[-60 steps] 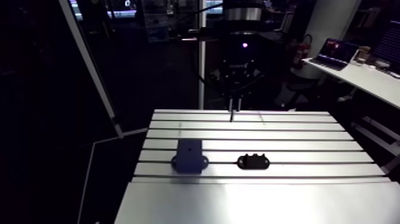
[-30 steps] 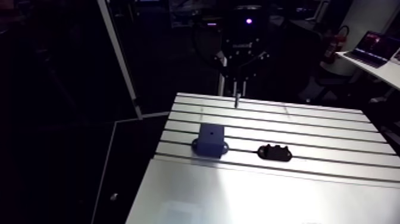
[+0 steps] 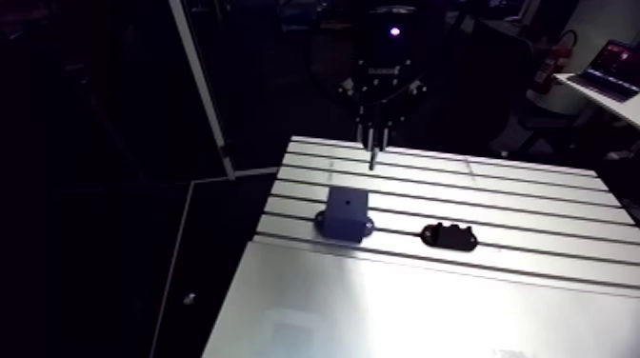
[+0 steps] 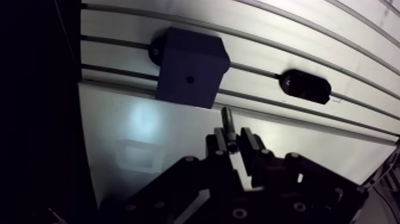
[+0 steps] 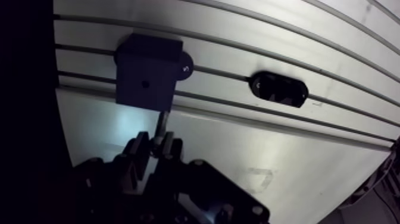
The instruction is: Pick up the M10 bolt and insert it into the hole until fully seated.
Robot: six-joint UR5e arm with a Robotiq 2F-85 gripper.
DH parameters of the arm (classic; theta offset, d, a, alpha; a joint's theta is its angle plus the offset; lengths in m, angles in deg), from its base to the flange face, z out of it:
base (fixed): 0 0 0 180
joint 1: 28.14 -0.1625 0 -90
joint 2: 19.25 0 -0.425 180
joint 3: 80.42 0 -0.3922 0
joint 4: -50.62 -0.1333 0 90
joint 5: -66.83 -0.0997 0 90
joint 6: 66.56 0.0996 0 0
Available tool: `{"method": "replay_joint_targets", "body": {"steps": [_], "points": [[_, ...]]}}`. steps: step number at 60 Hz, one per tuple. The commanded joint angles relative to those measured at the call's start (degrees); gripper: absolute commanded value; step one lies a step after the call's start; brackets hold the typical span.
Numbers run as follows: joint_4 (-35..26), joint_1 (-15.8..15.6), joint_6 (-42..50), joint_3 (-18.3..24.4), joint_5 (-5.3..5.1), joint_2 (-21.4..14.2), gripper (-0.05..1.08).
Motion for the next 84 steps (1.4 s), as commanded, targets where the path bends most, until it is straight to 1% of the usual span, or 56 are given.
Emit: {"method": "replay_joint_targets", "body": {"steps": [1, 6, 33, 57, 84], "points": [[0.24, -0.96, 0.09, -0.08, -0.05, 0.66, 1.08], [0.24, -1.81, 0.09, 0.01, -0.15, 1.14, 1.08], [0.42, -2.9, 0.09, -0.08, 0.11, 2.32, 1.08], [1.29, -3.35, -0.26, -0.16, 0.19, 2.68, 1.08], [1.65, -3.94, -0.53, -0.52, 0.19, 3.99, 1.08]]}}
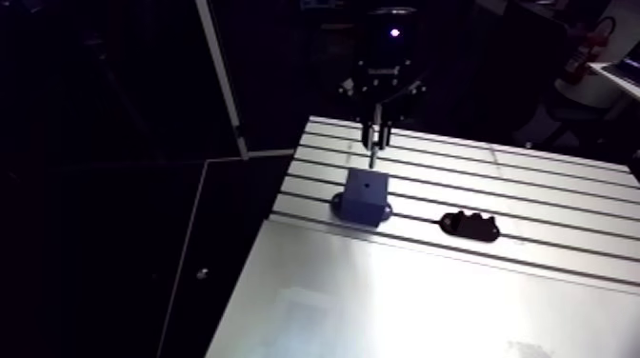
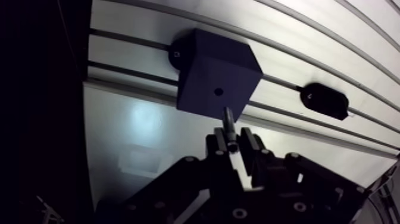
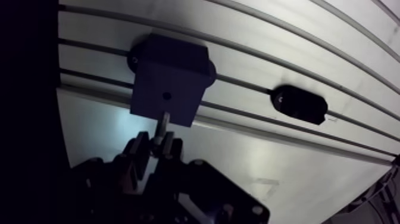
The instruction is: Pick up the M10 bolt and insert it into the hole until fully seated.
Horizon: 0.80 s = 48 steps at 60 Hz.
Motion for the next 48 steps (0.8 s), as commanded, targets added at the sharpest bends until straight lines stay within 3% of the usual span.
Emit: {"method": "replay_joint_targets", "body": {"steps": [1, 48], "points": [[0.13, -0.42, -0.12, -0.17, 0.01, 0.56, 1.08], [0.39, -0.72, -0.04, -1.13, 0.11, 1.25, 1.08]]}}
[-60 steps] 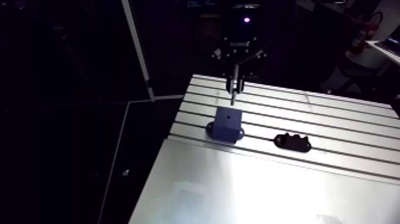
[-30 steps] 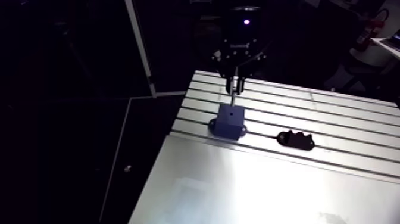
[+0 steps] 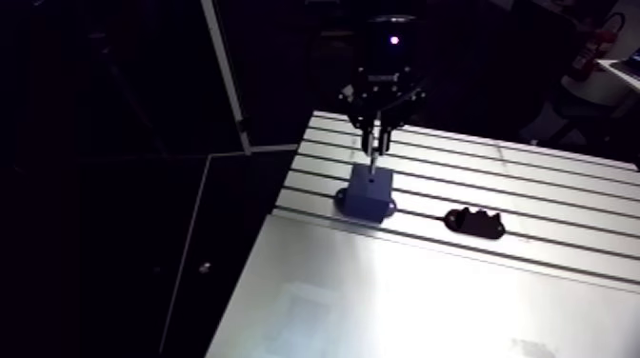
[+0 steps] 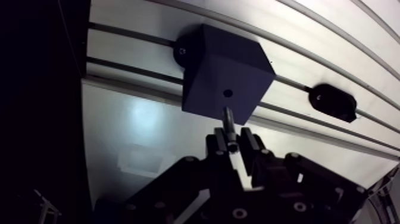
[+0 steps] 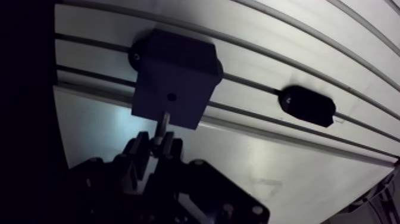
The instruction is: Pick up the M10 bolt and insert it into the hole until fully seated.
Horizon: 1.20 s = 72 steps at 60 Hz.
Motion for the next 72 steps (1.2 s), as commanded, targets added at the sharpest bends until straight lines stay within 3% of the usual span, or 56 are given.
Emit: {"method": "replay_joint_targets", "body": {"steps": [1, 11, 72], "points": [[0.09, -0.01, 0.04, -0.13, 0.07, 0.36, 1.08], [2.76, 0.01, -0.19, -0.3, 0.32, 0.82, 1.08], [2.91, 0.09, -0.12, -1.18, 0.5, 0.83, 1.08]]}}
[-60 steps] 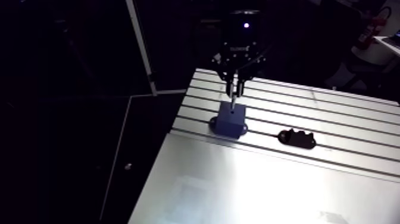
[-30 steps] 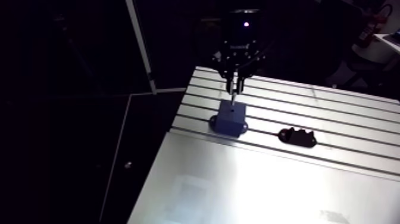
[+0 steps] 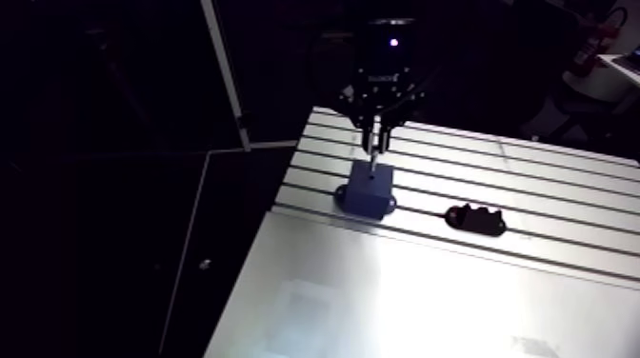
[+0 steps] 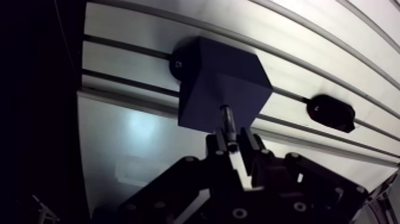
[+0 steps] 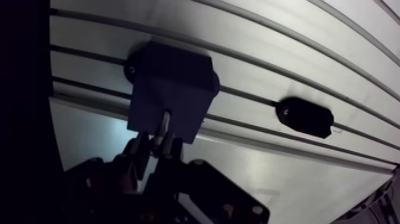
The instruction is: Pick up the M10 bolt and insert it into the hole until fully seated.
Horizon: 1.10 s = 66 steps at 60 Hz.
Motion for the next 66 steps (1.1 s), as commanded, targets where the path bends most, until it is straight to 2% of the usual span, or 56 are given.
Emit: {"method": "replay_joint_targets", "body": {"steps": [1, 66], "points": [[0.1, 0.01, 0.0, -0.52, 0.12, 0.02, 1.08], [0.11, 0.01, 0.0, -1.23, 0.03, 0.02, 1.08]]}}
